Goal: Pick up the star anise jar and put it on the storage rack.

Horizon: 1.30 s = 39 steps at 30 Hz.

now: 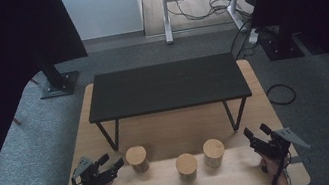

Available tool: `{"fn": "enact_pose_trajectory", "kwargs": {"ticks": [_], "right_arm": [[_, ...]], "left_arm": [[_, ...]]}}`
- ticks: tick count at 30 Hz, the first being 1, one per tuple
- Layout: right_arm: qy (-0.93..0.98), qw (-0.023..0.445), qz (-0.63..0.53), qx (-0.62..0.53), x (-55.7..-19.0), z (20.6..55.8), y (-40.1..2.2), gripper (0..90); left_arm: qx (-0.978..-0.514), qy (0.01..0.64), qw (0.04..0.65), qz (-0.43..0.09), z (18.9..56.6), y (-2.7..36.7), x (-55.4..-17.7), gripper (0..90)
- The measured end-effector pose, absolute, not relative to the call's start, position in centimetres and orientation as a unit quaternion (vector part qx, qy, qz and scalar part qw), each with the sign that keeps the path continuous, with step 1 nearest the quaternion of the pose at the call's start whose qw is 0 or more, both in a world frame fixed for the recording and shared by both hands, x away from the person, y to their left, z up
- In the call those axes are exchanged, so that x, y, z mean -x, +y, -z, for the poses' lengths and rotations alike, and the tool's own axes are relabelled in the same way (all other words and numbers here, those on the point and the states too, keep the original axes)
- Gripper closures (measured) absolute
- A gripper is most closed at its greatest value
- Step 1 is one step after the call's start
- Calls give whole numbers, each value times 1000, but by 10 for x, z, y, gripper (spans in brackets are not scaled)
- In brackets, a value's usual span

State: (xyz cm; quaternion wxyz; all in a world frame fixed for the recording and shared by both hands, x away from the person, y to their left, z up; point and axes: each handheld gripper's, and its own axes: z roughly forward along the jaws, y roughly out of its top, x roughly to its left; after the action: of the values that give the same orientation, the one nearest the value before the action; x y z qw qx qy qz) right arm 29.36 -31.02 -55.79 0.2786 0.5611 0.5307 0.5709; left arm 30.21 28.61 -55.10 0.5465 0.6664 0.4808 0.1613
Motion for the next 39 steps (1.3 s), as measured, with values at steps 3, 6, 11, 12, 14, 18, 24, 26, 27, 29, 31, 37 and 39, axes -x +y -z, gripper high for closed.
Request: {"fn": "enact_pose_trajectory", "kwargs": {"ticks": [3,6,11,12,14,18,24,26,27,29,31,37,39], "right_arm": [[531,278,-571,-561,-294,558,-310,183],[529,279,-571,-563,-294,558,-310,183],[530,278,-569,-564,-294,558,-310,182],[531,279,-568,-564,-294,558,-310,182],[530,280,-567,-564,-294,558,-310,180],[527,279,-568,-568,-294,558,-311,180],[519,276,-573,-571,-294,558,-312,179],[518,276,-574,-571,-294,559,-313,178],[517,276,-574,-571,-294,558,-313,178],[517,276,-574,-571,-294,559,-313,177],[517,276,-574,-572,-294,559,-313,176],[517,275,-574,-572,-294,559,-313,169],[517,276,-574,-572,-294,559,-313,166]], "left_arm": [[-668,480,545,-162,551,285,-302,192],[-668,480,545,-161,551,286,-302,191],[-672,476,545,-158,551,286,-302,191],[-672,476,546,-158,551,286,-302,191],[-672,475,546,-158,551,286,-301,191],[-673,473,546,-157,551,286,-302,188],[-675,473,545,-156,551,285,-301,188],[-677,472,544,-154,551,285,-300,188],[-678,471,544,-154,551,285,-300,188],[-679,469,543,-155,550,285,-299,188],[-679,466,545,-156,549,285,-297,185],[-677,460,550,-167,542,290,-289,172],[-677,458,550,-172,540,292,-286,166]]}}
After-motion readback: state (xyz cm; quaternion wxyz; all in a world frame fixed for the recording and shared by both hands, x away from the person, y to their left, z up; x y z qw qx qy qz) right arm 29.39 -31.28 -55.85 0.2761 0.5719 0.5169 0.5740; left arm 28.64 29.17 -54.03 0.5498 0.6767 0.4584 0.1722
